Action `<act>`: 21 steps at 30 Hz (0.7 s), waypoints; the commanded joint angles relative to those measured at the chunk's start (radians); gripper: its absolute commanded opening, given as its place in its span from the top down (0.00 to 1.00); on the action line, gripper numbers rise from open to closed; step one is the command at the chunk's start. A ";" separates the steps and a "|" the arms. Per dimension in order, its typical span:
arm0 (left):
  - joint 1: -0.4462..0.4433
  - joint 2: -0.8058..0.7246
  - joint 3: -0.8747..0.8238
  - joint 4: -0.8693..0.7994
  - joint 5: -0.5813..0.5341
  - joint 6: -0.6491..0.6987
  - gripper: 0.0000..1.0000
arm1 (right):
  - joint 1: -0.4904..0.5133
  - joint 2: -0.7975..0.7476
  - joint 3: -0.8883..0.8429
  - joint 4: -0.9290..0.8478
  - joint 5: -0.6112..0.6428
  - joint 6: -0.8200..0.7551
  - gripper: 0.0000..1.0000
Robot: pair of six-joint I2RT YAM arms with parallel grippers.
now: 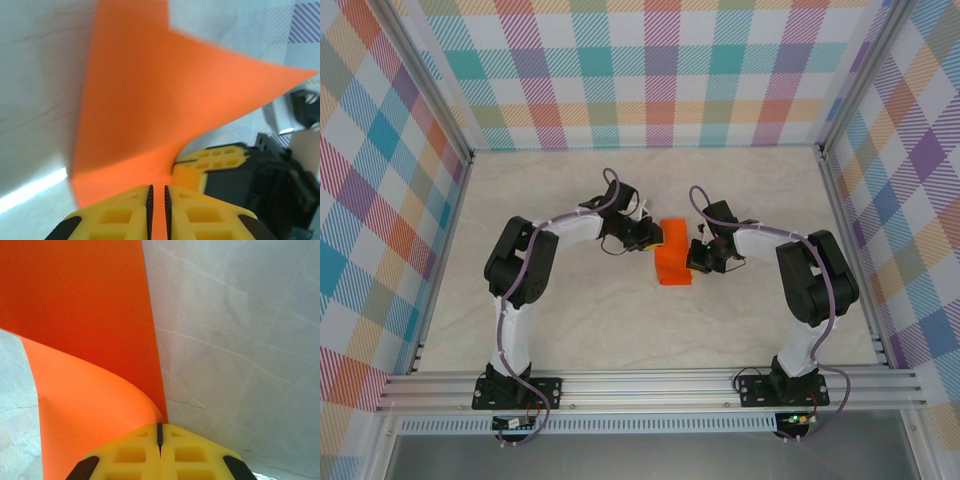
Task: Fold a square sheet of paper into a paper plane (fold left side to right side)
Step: First fold the square sheet of paper in half at the center of the table.
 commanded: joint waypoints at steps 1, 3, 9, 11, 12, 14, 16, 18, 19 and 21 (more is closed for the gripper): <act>-0.006 0.070 0.080 -0.025 -0.004 0.013 0.84 | 0.006 0.051 -0.030 -0.100 0.062 -0.017 0.97; -0.005 0.100 0.119 -0.056 -0.019 0.030 0.84 | 0.007 0.050 -0.029 -0.102 0.062 -0.016 0.97; 0.007 0.164 0.181 -0.111 -0.043 0.045 0.84 | 0.007 0.049 -0.028 -0.106 0.064 -0.019 0.97; 0.014 0.175 0.186 -0.111 -0.050 0.048 0.84 | 0.007 0.052 -0.027 -0.109 0.064 -0.022 0.97; 0.018 0.181 0.190 -0.111 -0.051 0.050 0.83 | 0.008 0.051 -0.028 -0.110 0.064 -0.023 0.97; 0.028 0.194 0.200 -0.113 -0.049 0.053 0.83 | 0.009 0.052 -0.027 -0.113 0.065 -0.027 0.97; 0.039 0.210 0.218 -0.122 -0.051 0.061 0.83 | 0.009 0.052 -0.027 -0.116 0.066 -0.029 0.97; 0.052 0.229 0.238 -0.134 -0.050 0.069 0.83 | 0.009 0.052 -0.028 -0.117 0.057 -0.030 0.97; 0.060 0.240 0.254 -0.142 -0.051 0.071 0.82 | 0.009 0.049 -0.030 -0.112 0.053 -0.028 0.97; 0.074 0.261 0.283 -0.158 -0.051 0.076 0.82 | 0.010 0.048 -0.033 -0.110 0.052 -0.029 0.97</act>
